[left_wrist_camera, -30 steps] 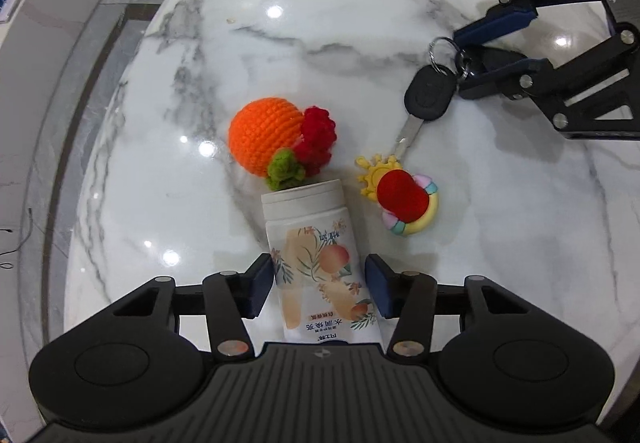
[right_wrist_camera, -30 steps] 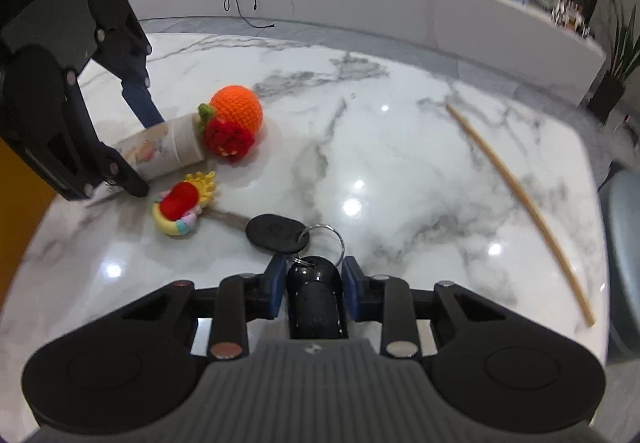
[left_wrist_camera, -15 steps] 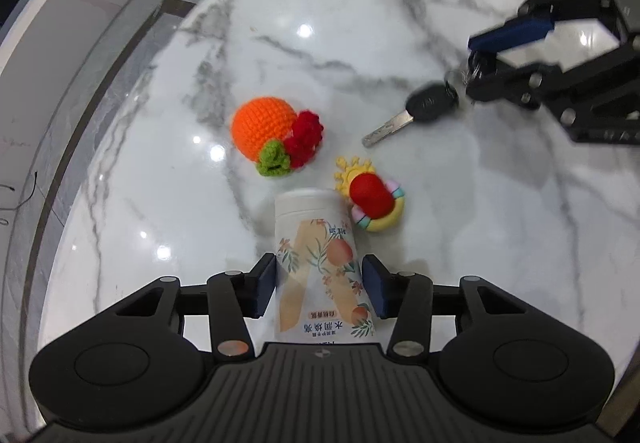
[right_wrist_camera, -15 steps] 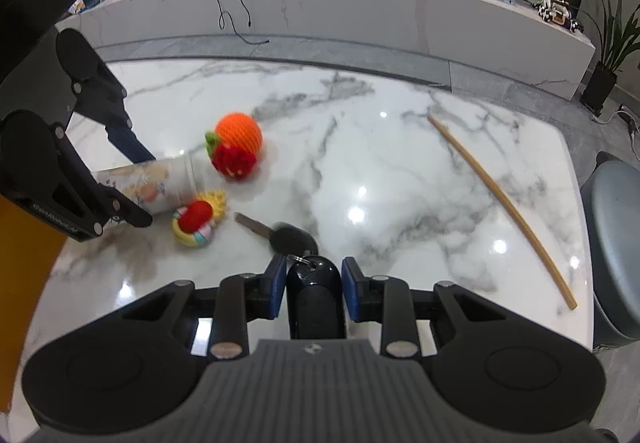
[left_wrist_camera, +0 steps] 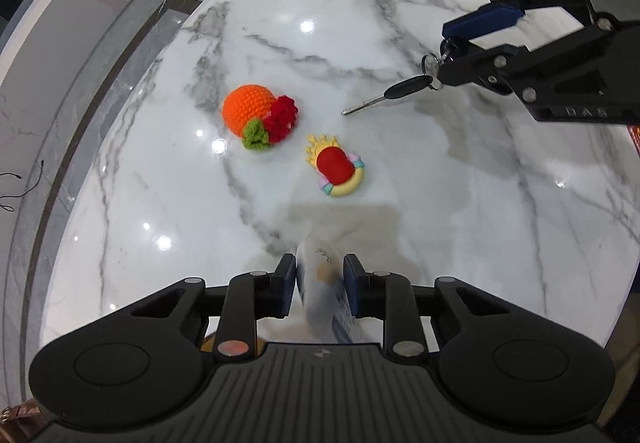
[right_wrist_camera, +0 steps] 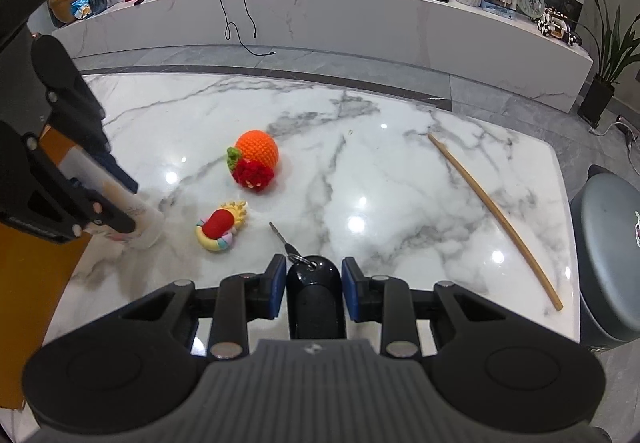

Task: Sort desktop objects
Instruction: 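Carry the lotion tube with the left gripper while the right carries the keys to the box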

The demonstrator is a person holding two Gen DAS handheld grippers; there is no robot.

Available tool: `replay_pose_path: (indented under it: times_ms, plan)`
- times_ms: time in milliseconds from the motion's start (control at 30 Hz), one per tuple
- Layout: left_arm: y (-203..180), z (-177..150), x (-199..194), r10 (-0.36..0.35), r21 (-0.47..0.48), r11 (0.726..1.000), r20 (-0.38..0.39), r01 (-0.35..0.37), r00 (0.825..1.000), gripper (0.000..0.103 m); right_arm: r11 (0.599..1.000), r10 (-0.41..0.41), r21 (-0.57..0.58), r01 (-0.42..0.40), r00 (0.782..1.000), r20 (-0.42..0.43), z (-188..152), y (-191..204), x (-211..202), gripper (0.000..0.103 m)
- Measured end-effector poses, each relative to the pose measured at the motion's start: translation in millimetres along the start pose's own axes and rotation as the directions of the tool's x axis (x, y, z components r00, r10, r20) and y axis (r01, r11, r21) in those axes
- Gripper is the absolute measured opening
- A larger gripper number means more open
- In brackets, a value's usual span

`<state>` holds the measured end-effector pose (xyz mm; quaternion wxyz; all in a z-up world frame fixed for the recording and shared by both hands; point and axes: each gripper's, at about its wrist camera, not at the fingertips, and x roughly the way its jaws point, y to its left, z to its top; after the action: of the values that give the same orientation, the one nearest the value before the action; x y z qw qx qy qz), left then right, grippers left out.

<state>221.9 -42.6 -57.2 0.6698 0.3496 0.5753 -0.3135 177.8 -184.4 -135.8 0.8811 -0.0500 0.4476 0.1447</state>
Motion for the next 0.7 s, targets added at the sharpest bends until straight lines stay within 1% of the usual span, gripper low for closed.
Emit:
replay_pose_path:
  times_ms: [133,300,500,700]
  plan:
    - [-4.7,-4.3,-7.3,-0.005,-0.006,1.000,-0.012,0.005,1.000,0.028,1.000,0.002,0.008,-0.002,1.000,0.011,-0.5,-1.1,-4.0,0.032]
    - [-11.6,-8.2,-16.1,0.010,0.000,1.000,-0.020,-0.010,1.000,0.028,1.000,0.001,0.015,-0.002,1.000,0.020,-0.9,-3.4,-7.7,0.032]
    - [-14.0,-8.8,-31.9,0.013,-0.006,1.000,-0.008,-0.013,1.000,0.028,1.000,0.010,0.017,-0.010,0.999,0.037,1.6,-3.6,-16.1,0.032]
    - [-14.9,-15.5,-52.3,0.023,-0.023,0.999,0.006,-0.023,1.000,0.028,1.000,0.022,0.010,-0.022,0.997,0.071,10.1,6.6,-29.3,0.032]
